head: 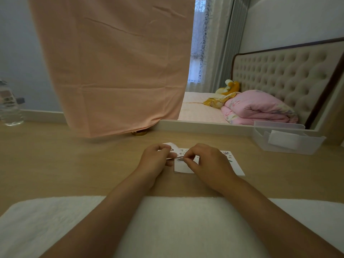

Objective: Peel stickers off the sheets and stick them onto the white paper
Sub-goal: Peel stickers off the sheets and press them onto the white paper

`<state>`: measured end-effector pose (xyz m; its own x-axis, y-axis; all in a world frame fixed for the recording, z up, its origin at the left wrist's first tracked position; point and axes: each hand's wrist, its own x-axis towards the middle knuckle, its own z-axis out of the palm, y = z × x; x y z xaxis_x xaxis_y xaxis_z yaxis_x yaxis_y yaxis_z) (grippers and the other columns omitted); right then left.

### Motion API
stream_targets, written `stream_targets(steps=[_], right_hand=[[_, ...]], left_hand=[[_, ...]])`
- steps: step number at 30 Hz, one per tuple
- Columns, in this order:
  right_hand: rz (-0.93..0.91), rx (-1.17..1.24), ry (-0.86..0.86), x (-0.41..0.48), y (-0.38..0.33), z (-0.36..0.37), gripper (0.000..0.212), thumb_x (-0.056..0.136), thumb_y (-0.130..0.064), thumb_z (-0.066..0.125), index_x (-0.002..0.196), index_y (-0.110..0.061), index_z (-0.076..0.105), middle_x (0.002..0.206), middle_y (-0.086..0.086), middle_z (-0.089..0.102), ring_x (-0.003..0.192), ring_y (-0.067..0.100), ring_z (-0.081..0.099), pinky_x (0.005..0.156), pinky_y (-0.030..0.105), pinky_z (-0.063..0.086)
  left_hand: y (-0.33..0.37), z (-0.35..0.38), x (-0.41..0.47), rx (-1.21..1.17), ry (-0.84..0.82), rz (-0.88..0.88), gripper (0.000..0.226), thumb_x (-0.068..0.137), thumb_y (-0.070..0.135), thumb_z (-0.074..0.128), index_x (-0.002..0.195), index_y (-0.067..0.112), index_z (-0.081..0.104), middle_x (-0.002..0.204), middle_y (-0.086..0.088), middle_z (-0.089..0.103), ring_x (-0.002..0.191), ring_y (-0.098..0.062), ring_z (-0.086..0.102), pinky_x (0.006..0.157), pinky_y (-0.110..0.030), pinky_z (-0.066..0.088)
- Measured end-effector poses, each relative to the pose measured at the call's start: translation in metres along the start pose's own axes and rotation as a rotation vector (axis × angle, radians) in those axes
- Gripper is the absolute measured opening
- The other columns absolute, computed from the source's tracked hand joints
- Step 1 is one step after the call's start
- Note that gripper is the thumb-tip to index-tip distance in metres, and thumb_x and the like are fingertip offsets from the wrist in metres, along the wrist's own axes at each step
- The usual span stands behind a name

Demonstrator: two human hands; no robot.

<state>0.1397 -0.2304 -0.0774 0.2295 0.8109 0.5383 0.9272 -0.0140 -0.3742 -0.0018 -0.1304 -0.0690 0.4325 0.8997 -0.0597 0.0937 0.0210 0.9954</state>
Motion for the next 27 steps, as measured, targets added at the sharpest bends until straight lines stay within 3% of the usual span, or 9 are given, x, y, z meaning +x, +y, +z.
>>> stream_targets(steps=[3, 5, 7, 9, 12, 16, 21, 27], right_hand=[[0.119, 0.116, -0.024, 0.008, 0.003, -0.002, 0.009, 0.092, -0.029, 0.069, 0.085, -0.031, 0.073, 0.087, -0.020, 0.068, 0.079, -0.003, 0.058, 0.070, 0.020, 0.047], [0.226, 0.187, -0.071, 0.017, 0.009, -0.004, 0.013, 0.092, -0.026, 0.068, 0.080, -0.030, 0.072, 0.084, -0.016, 0.069, 0.077, -0.001, 0.060, 0.070, 0.024, 0.048], [0.340, 0.256, -0.168, 0.027, 0.016, -0.005, 0.016, 0.093, -0.022, 0.066, 0.078, -0.026, 0.071, 0.078, -0.012, 0.067, 0.066, 0.003, 0.058, 0.062, 0.023, 0.045], [0.432, 0.292, -0.287, 0.036, 0.020, -0.004, 0.018, 0.094, -0.019, 0.064, 0.076, -0.019, 0.069, 0.073, -0.005, 0.064, 0.053, 0.009, 0.052, 0.053, 0.023, 0.043], [0.447, 0.229, -0.417, 0.043, 0.020, -0.002, 0.020, 0.093, -0.018, 0.064, 0.073, -0.019, 0.066, 0.069, -0.003, 0.060, 0.052, 0.009, 0.048, 0.051, 0.022, 0.040], [0.394, 0.123, -0.514, 0.053, 0.015, 0.008, 0.015, 0.093, -0.026, 0.067, 0.080, -0.021, 0.069, 0.069, -0.008, 0.059, 0.060, 0.005, 0.049, 0.055, 0.022, 0.037], [0.315, 0.049, -0.567, 0.061, 0.015, 0.015, 0.020, 0.095, -0.029, 0.065, 0.076, -0.023, 0.067, 0.068, -0.010, 0.060, 0.060, 0.002, 0.051, 0.057, 0.020, 0.038], [0.226, -0.001, -0.618, 0.064, 0.015, 0.018, 0.026, 0.098, -0.032, 0.061, 0.085, -0.012, 0.070, 0.067, -0.008, 0.056, 0.061, 0.006, 0.047, 0.061, 0.024, 0.039]], left_hand=[[-0.009, -0.007, 0.011, 0.262, 0.047, 0.180, 0.016, 0.093, 0.014, 0.060, 0.101, 0.023, 0.071, 0.103, 0.007, 0.072, 0.082, -0.008, 0.064, 0.068, -0.020, 0.043], [-0.015, -0.012, 0.016, 0.578, -0.017, 0.375, 0.020, 0.095, 0.015, 0.060, 0.105, 0.025, 0.074, 0.107, 0.014, 0.067, 0.095, -0.004, 0.058, 0.081, -0.017, 0.041], [-0.021, -0.013, 0.021, 0.763, -0.131, 0.525, 0.024, 0.096, 0.018, 0.060, 0.115, 0.025, 0.073, 0.118, 0.010, 0.065, 0.112, -0.008, 0.055, 0.099, -0.025, 0.042], [-0.024, -0.011, 0.024, 0.914, -0.221, 0.563, 0.033, 0.095, 0.027, 0.060, 0.128, 0.026, 0.067, 0.133, 0.006, 0.060, 0.126, -0.015, 0.047, 0.109, -0.035, 0.038], [-0.025, -0.007, 0.024, 1.108, -0.267, 0.525, 0.047, 0.095, 0.042, 0.058, 0.140, 0.027, 0.056, 0.145, 0.006, 0.050, 0.132, -0.020, 0.036, 0.110, -0.038, 0.034], [-0.026, -0.008, 0.026, 1.130, -0.266, 0.505, 0.048, 0.096, 0.047, 0.054, 0.141, 0.030, 0.055, 0.147, 0.009, 0.046, 0.134, -0.019, 0.033, 0.111, -0.039, 0.031], [-0.029, -0.012, 0.034, 1.099, -0.283, 0.522, 0.037, 0.105, 0.030, 0.042, 0.137, 0.033, 0.058, 0.144, 0.008, 0.049, 0.128, -0.021, 0.037, 0.106, -0.039, 0.034], [-0.031, -0.011, 0.037, 1.082, -0.263, 0.520, 0.039, 0.103, 0.026, 0.045, 0.138, 0.036, 0.057, 0.144, 0.007, 0.050, 0.129, -0.023, 0.037, 0.106, -0.041, 0.037]])
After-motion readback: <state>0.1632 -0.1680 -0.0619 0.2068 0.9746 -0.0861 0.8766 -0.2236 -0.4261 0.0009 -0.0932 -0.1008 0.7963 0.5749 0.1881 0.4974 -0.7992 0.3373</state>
